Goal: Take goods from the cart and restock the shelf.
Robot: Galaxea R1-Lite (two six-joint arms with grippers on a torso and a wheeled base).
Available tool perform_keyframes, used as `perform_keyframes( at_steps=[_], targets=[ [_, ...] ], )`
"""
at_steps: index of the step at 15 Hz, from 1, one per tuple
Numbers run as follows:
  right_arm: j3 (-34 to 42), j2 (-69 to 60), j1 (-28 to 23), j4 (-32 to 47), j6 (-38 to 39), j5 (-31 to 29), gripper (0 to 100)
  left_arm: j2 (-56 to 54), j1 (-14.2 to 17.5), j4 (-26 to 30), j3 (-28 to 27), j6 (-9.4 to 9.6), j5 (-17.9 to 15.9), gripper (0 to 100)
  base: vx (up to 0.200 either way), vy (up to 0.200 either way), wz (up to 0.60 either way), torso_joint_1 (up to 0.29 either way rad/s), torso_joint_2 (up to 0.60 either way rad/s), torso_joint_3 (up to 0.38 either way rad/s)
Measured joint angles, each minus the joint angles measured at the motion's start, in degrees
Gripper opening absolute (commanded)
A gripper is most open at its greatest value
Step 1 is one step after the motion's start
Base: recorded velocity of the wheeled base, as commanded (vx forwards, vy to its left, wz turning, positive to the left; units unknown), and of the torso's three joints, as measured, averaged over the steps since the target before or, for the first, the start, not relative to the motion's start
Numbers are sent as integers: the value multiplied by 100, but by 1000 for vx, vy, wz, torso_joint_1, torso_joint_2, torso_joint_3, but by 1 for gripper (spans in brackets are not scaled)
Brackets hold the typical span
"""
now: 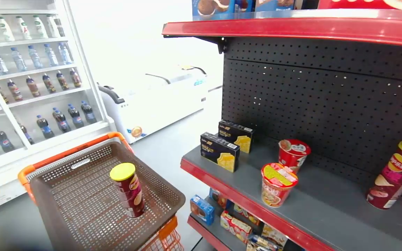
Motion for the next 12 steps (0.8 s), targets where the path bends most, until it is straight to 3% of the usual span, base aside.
perform_keyframes(
  at_steps=[12],
  targets=[
    [0, 0, -4, -7, -9, -4, 100, -88, -39, -24, 238, -12, -35, 100, 0, 0, 0, 0, 0, 0]
  ],
)
